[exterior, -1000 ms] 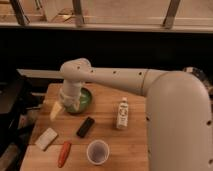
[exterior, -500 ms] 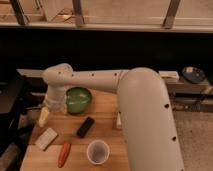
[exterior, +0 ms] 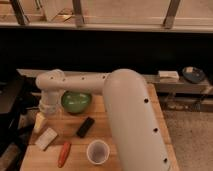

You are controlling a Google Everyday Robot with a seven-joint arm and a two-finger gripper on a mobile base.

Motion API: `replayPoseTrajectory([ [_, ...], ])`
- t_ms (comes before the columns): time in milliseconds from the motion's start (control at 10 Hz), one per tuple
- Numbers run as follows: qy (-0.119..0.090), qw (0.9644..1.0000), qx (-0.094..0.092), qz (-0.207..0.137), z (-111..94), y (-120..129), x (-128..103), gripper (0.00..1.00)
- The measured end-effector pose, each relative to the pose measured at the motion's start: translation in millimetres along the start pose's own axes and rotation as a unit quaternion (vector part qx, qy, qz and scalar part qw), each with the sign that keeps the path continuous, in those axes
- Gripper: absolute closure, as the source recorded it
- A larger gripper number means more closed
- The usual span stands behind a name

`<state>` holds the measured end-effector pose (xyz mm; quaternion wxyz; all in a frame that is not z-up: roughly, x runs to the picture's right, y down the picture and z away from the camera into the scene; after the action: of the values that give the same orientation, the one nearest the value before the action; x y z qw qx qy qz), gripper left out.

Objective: Place the white sponge in the ceramic bowl

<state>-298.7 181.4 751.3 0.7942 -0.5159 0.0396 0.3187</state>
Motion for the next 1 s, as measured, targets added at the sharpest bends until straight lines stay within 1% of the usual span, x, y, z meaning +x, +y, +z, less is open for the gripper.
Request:
replayPoseTrajectory([
  [400, 0.0, 1.0, 0.001, 0.001, -1, -1, 1, 0.2],
  [500, 0.002, 1.0, 0.003, 0.006, 1, -4, 1, 0.2],
  [700, 0.016, 0.9998, 0.001, 0.011, 18, -6, 0, 0.2],
  [1000, 0.035, 0.9992, -0.016, 0.012, 42, -5, -4, 0.2],
])
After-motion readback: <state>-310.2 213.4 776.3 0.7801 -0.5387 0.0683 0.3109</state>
